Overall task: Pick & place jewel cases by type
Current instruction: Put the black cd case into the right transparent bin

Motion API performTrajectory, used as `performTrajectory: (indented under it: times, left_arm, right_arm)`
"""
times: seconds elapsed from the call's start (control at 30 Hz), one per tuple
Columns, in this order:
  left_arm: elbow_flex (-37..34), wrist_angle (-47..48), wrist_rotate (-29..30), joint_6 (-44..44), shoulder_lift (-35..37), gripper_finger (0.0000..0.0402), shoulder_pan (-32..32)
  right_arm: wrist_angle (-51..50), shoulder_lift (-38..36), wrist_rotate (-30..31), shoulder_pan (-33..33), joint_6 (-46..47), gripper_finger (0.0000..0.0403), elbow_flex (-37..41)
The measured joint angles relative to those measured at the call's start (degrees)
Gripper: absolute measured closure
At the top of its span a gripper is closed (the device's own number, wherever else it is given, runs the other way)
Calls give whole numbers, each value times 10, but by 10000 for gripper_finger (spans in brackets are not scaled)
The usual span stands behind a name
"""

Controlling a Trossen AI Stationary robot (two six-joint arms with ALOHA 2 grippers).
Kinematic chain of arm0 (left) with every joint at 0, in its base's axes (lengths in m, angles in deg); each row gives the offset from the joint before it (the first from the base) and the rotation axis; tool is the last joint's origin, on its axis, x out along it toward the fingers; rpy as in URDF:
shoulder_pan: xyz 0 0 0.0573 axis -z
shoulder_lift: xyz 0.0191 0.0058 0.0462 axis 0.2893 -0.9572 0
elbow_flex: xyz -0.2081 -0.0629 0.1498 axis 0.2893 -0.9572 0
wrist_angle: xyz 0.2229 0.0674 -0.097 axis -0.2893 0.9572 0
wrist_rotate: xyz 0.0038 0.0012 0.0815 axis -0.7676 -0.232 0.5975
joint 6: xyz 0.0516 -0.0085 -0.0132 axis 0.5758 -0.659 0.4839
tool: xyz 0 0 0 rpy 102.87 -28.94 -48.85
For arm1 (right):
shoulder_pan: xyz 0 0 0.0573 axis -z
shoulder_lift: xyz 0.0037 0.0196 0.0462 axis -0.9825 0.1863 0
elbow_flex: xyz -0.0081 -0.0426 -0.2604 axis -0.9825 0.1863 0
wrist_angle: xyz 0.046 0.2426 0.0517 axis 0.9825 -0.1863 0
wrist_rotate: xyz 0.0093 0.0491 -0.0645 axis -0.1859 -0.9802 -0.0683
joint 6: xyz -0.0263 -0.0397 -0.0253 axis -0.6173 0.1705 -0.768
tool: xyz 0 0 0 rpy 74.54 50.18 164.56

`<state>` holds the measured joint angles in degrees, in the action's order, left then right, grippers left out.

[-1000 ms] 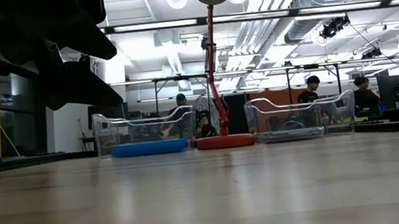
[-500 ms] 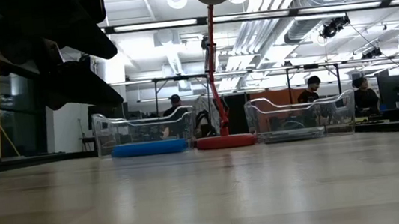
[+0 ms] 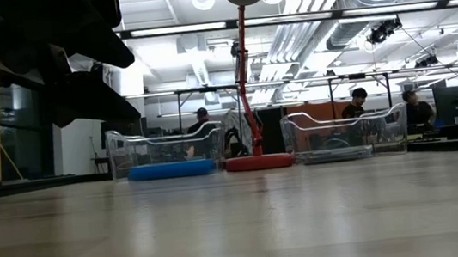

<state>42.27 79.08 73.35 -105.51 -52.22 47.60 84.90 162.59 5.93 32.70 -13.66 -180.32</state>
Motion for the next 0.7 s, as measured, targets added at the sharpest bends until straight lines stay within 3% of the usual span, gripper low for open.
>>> performTrajectory:
  times: [0.17,0.33,0.57,0.7]
  left_arm:
    - [0,0,1,0,0,89,0]
    - [-1,2,8,-2,-4,89,0]
    - [-1,-3,0,-2,-14,89,0]
    - [-1,-1,0,-2,-20,89,0]
  right_arm:
    - [2,5,22,-24,0,391,0]
    - [-8,5,93,-54,0,390,3]
    - [8,5,299,-85,46,392,3]
    - [13,5,473,-82,116,390,3]
